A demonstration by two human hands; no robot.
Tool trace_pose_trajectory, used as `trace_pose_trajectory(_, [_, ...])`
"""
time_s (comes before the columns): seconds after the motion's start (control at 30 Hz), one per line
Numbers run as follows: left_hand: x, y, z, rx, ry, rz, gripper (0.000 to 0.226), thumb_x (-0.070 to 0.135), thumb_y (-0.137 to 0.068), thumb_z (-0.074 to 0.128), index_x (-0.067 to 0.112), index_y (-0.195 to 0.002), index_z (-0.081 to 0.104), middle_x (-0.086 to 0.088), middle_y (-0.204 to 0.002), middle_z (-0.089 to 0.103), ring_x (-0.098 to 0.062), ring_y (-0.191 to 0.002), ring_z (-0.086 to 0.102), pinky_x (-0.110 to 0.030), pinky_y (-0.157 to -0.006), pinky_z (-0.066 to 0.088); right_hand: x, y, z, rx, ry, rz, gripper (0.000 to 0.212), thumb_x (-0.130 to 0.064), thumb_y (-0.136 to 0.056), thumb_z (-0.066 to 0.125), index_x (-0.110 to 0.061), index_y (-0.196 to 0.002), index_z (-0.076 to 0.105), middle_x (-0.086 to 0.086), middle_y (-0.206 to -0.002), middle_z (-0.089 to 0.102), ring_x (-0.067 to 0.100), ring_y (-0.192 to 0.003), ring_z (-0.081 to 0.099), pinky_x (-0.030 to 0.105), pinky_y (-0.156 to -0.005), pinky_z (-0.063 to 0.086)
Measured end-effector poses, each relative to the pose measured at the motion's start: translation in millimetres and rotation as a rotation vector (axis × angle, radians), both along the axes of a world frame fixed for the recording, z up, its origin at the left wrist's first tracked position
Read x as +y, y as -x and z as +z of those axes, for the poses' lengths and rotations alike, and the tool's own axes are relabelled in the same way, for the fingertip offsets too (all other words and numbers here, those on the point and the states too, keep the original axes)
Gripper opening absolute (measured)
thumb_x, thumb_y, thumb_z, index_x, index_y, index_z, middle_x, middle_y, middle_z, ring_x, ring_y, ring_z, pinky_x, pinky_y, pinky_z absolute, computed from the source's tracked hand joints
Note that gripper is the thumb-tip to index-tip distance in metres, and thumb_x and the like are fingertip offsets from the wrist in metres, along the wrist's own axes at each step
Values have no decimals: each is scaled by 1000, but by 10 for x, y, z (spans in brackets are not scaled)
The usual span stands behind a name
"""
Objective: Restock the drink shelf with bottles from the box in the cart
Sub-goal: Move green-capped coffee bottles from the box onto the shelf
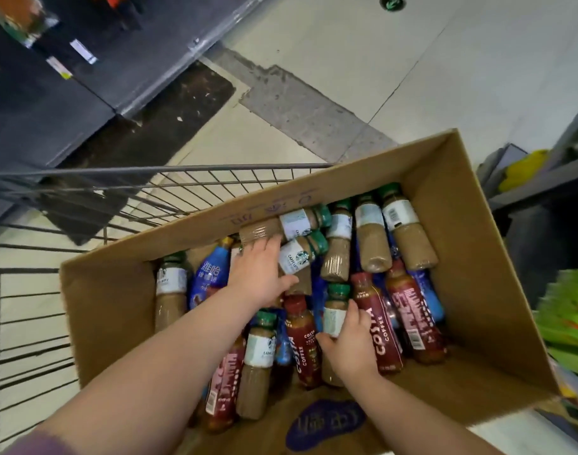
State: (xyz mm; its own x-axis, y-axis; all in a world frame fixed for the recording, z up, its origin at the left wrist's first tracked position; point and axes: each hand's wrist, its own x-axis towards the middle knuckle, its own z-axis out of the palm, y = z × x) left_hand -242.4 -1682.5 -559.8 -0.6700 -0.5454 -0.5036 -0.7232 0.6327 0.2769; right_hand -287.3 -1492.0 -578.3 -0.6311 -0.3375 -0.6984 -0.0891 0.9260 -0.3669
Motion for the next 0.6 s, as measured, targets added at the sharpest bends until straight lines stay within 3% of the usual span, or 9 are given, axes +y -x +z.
trace_pose_trajectory(0.13, [61, 32, -148, -31, 42, -56, 93, 59, -72, 67, 18, -144, 24, -8, -140, 36, -31, -129, 33, -44, -104, 33, 12, -35, -132, 70, 1, -31, 89, -37, -79, 73, -8, -146, 21, 9, -139, 37, 25, -126, 40, 35, -104, 38])
trace_pose_trajectory(0.3, [65, -11, -280, -113, -46, 55, 78, 54, -74, 69, 17, -133, 33, -11, -130, 48, -32, -117, 49, -43, -92, 45, -40, 23, -231, -16, -18, -129, 72, -37, -77, 74, -16, -134, 36, 7, -119, 56, 26, -107, 57, 38, -88, 49])
trace_pose_trajectory(0.47, [48, -71, -312, -44, -102, 153, 70, 49, -74, 70, 19, -130, 39, -10, -124, 53, -31, -113, 53, -43, -90, 47, -21, 49, -246, -36, 39, -120, 72, -33, -79, 72, -15, -137, 32, 8, -122, 52, 26, -108, 55, 37, -90, 47])
trace_pose_trajectory(0.6, [98, -222, -250, 70, -257, 300, 79, 42, -74, 74, 15, -138, 37, -8, -136, 49, -28, -119, 50, -36, -97, 42, -17, 62, -132, -63, 104, -109, 72, -33, -77, 74, -16, -135, 36, 7, -122, 52, 24, -107, 56, 38, -91, 47])
